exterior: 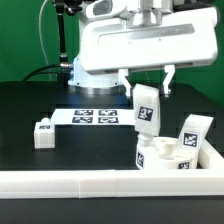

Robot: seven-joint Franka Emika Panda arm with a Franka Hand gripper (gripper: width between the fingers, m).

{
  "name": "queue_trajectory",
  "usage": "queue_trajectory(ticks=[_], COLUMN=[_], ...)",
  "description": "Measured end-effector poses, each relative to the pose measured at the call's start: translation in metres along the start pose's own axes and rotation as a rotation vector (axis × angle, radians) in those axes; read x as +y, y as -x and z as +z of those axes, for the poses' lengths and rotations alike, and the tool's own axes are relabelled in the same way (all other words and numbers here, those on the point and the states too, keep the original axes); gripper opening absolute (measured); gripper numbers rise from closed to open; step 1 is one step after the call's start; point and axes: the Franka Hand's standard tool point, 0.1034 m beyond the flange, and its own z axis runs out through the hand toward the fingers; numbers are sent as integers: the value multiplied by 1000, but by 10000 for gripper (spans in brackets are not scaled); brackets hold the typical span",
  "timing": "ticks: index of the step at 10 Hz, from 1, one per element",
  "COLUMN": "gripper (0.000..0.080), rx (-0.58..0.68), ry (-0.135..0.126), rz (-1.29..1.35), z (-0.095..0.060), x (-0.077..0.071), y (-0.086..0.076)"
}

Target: Assemble stool

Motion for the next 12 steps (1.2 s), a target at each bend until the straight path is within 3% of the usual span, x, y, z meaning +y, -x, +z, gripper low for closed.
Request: queue_trajectory(ticks=[2, 3, 5, 9, 12], gripper=[327, 327, 327, 327, 327], rx=[101, 120, 116, 122, 99], ry=[-1, -12, -28, -31, -81], rz=[-83, -74, -57, -73, -72], z=[-7, -6, -4, -5, -6], x=[20, 22, 20, 22, 8], y=[-10, -9, -7, -5, 6])
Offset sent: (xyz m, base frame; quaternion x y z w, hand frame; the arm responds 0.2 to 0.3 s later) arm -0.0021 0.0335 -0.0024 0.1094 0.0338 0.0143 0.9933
